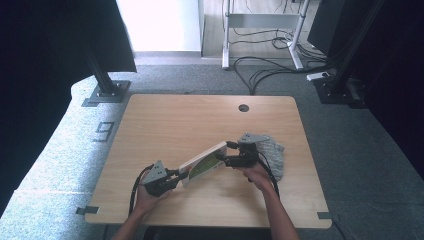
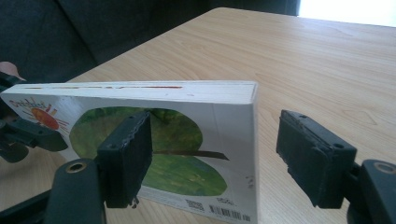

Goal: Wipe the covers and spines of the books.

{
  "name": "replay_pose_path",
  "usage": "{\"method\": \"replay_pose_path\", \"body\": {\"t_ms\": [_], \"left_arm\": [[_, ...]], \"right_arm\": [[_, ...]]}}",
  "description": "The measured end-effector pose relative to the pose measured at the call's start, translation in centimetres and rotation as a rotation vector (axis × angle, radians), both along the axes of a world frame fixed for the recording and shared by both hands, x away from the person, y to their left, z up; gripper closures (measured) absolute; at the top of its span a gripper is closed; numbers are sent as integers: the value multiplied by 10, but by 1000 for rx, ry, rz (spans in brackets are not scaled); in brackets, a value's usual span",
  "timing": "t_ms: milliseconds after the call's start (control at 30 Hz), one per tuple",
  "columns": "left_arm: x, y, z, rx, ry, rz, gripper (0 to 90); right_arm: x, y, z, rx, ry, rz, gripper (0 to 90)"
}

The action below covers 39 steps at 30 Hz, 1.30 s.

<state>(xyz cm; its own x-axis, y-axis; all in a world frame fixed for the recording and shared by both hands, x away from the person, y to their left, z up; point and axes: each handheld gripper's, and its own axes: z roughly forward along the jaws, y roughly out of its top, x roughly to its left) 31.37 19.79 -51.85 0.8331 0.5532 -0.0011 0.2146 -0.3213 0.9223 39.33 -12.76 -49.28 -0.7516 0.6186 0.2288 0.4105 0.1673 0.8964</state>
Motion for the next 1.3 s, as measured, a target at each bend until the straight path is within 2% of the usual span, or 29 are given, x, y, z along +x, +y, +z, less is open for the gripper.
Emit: {"method": "replay_pose_path", "body": {"t_ms": [400,933,1133,1300], "left_arm": [[0,0,0,0,1,1,794],[1,0,0,-1,3,4,792],[1,1,0,-2,4,6,790],[3,4,0,0,5,26,770]], "right_arm": [[2,7,-1,21,-27,42,225],[5,12,-3,29,-44,58,206],[4,10,-3,19,-47,66,238],[1,7,-2,-4,-57,64,305]]}}
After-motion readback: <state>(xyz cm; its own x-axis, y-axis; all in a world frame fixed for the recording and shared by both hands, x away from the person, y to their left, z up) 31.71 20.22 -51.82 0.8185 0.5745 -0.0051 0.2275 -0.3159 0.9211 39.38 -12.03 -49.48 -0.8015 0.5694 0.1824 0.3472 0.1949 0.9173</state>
